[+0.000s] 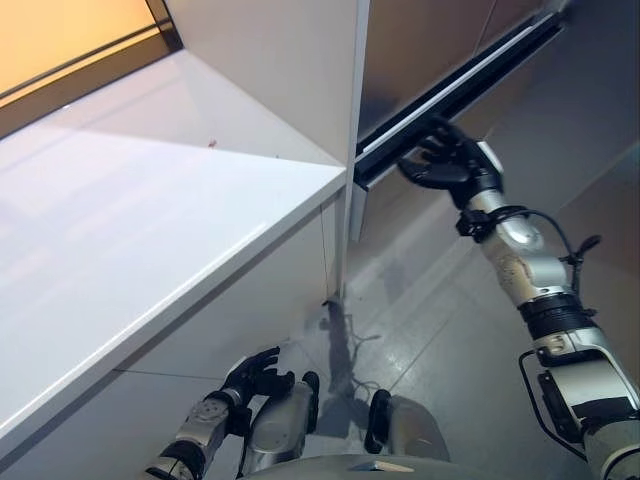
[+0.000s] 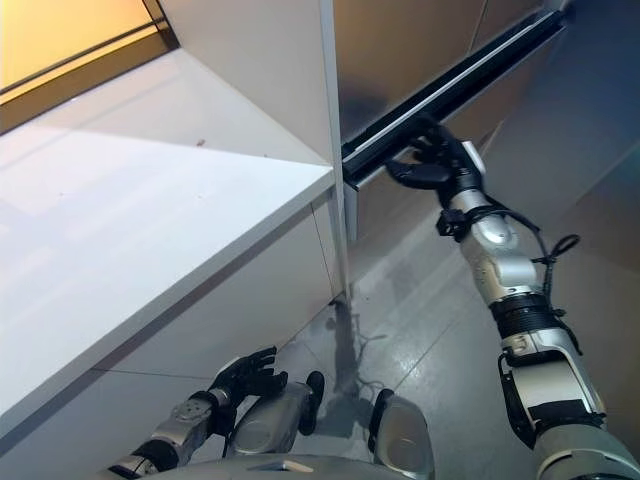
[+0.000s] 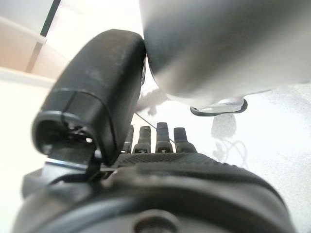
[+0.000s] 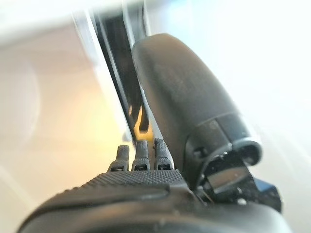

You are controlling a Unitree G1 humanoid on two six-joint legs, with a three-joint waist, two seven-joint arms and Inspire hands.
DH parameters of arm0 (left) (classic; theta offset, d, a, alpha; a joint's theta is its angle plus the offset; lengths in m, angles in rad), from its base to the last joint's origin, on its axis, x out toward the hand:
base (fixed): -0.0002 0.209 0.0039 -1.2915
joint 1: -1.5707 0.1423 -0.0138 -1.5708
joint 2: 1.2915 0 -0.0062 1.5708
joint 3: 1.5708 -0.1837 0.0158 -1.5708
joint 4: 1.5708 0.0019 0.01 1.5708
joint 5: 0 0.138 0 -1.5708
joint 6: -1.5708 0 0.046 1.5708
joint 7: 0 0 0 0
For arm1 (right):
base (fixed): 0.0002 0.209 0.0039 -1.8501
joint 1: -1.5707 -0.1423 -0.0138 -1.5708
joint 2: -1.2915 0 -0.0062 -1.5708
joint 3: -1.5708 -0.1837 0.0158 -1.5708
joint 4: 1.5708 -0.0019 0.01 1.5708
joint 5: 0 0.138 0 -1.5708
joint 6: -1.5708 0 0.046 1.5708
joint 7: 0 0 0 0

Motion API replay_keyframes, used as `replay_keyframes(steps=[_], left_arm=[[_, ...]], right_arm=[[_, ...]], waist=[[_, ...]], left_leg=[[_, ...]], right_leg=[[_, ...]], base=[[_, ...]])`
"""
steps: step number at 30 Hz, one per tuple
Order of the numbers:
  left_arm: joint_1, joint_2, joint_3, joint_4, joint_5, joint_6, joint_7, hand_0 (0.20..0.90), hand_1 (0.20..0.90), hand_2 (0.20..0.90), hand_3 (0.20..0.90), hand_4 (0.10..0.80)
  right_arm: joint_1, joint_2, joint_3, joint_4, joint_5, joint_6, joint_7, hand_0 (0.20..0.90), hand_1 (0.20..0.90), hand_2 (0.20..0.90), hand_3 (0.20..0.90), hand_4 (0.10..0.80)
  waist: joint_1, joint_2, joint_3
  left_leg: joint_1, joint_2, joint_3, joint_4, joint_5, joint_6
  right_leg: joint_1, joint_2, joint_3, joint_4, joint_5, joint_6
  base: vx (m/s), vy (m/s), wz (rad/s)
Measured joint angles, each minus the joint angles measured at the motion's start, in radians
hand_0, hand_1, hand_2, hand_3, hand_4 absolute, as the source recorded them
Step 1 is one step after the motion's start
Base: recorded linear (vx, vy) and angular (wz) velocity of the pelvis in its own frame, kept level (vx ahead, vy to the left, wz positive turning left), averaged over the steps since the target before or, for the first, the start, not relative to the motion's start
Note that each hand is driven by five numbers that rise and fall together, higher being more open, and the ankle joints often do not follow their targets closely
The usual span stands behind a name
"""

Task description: Put drinks into fridge and close the fridge

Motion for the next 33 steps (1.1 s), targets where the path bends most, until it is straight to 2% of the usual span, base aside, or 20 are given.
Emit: replay_keyframes(steps=[7, 13, 16, 18, 20, 22, 27, 33], left_arm=[[0.034, 0.008, 0.009, 0.013, 0.039, 0.007, 0.001, 0.9, 0.9, 0.9, 0.9, 0.8], [0.065, 0.025, 0.008, 0.018, 0.039, 0.021, 0.005, 0.9, 0.9, 0.9, 0.9, 0.8], [0.083, 0.023, 0.008, 0.03, 0.039, 0.028, 0.008, 0.9, 0.9, 0.9, 0.9, 0.8], [0.1, 0.021, 0.008, 0.03, 0.039, 0.043, 0.018, 0.9, 0.9, 0.9, 0.9, 0.8], [0.12, 0.02, 0.007, 0.031, 0.039, 0.047, 0.022, 0.9, 0.9, 0.9, 0.9, 0.8], [0.127, 0.023, 0.006, 0.032, 0.039, 0.048, 0.016, 0.9, 0.9, 0.9, 0.9, 0.8], [0.123, 0.016, 0.002, 0.042, 0.033, 0.048, -0.004, 0.9, 0.9, 0.9, 0.9, 0.8], [0.088, -0.014, 0.048, 0.165, -0.049, 0.042, -0.003, 0.9, 0.9, 0.9, 0.9, 0.8]], right_arm=[[0.049, 0.017, 0.007, -0.021, 0.005, 0.002, -0.006, 0.9, 0.9, 0.9, 0.9, 0.8], [0.169, 0.061, -0.051, -0.109, 0.06, -0.033, -0.056, 0.9, 0.9, 0.9, 0.9, 0.8], [0.275, 0.085, -0.126, -0.116, 0.07, -0.046, -0.086, 0.9, 0.9, 0.9, 0.9, 0.8], [0.382, 0.132, -0.184, -0.105, 0.077, -0.08, -0.101, 0.9, 0.9, 0.9, 0.9, 0.8], [0.471, 0.162, -0.189, -0.073, 0.06, -0.095, -0.115, 0.9, 0.9, 0.9, 0.9, 0.8], [0.523, 0.191, -0.185, 0.001, 0.029, -0.113, -0.118, 0.9, 0.9, 0.9, 0.9, 0.8], [0.611, 0.241, -0.112, 0.376, -0.032, -0.091, -0.101, 0.9, 0.9, 0.9, 0.9, 0.8], [0.636, 0.35, -0.137, 0.819, -0.059, 0.024, 0.009, 0.9, 0.9, 0.9, 0.9, 0.8]], waist=[[-0.006, -0.014, -0.063], [-0.042, -0.044, -0.116], [-0.069, -0.052, -0.142], [-0.083, -0.06, -0.173], [-0.107, -0.065, -0.203], [-0.129, -0.069, -0.21], [-0.146, -0.062, -0.229], [-0.141, -0.057, -0.261]], left_leg=[[0.053, 0.015, 0.018, -0.097, 0.024, 0.008], [0.097, 0.02, 0.04, -0.193, 0.056, 0.013], [0.131, 0.019, 0.055, -0.253, 0.079, 0.019], [0.153, 0.022, 0.07, -0.307, 0.097, 0.019], [0.168, 0.025, 0.08, -0.354, 0.114, 0.018], [0.19, 0.029, 0.085, -0.385, 0.126, 0.015], [0.247, 0.041, 0.112, -0.472, 0.156, 0.008], [0.256, 0.04, 0.115, -0.473, 0.154, 0.007]], right_leg=[[0.069, 0.025, 0.007, -0.143, 0.059, 0.011], [0.102, 0.036, 0.029, -0.24, 0.1, 0.017], [0.125, 0.037, 0.041, -0.294, 0.123, 0.023], [0.134, 0.043, 0.054, -0.333, 0.139, 0.025], [0.138, 0.049, 0.062, -0.365, 0.154, 0.025], [0.156, 0.054, 0.064, -0.391, 0.165, 0.024], [0.2, 0.071, 0.085, -0.478, 0.207, 0.021], [0.225, 0.073, 0.087, -0.516, 0.221, 0.021]], base=[[-0.045, -0.061, -0.07], [-0.082, -0.085, -0.11], [-0.088, -0.11, -0.14], [-0.082, -0.086, -0.19], [-0.08, -0.05, -0.19], [-0.068, -0.018, -0.12], [-0.059, 0.007, -0.16], [-0.012, 0.006, -0.02]])
